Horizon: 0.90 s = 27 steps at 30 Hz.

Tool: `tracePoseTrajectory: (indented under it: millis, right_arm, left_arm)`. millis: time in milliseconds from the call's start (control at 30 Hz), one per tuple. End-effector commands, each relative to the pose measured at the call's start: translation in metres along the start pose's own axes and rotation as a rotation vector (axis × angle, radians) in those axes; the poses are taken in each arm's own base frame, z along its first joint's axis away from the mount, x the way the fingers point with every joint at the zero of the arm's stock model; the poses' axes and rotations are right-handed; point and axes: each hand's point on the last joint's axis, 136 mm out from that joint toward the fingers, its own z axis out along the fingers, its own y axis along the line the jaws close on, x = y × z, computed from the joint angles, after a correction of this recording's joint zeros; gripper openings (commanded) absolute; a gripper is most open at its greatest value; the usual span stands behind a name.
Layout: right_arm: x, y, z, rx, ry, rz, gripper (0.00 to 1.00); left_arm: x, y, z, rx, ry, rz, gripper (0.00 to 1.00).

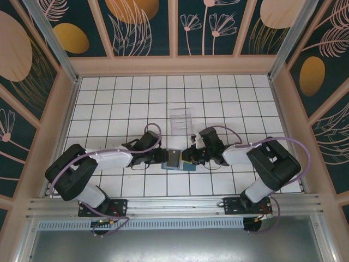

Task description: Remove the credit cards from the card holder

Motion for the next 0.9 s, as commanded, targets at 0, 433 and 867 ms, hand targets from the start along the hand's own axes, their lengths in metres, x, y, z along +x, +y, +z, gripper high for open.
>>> tracePoseTrajectory:
  millis: [0, 433, 867]
  right_arm:
    - [-0.005, -0.001, 0.003, 0.002, 0.002, -0.007, 0.23]
    - [-0.003, 0.005, 0.012, -0.037, 0.02, -0.003, 0.22]
    - [-0.002, 0.011, 0.016, -0.073, 0.031, -0.007, 0.21]
  left_arm:
    - [0.022, 0.038, 0.008, -0.146, 0.08, -0.002, 0.35]
    - [0.027, 0.041, 0.011, -0.15, 0.097, -0.014, 0.36]
    - [0.031, 0.042, 0.012, -0.144, 0.109, -0.026, 0.36]
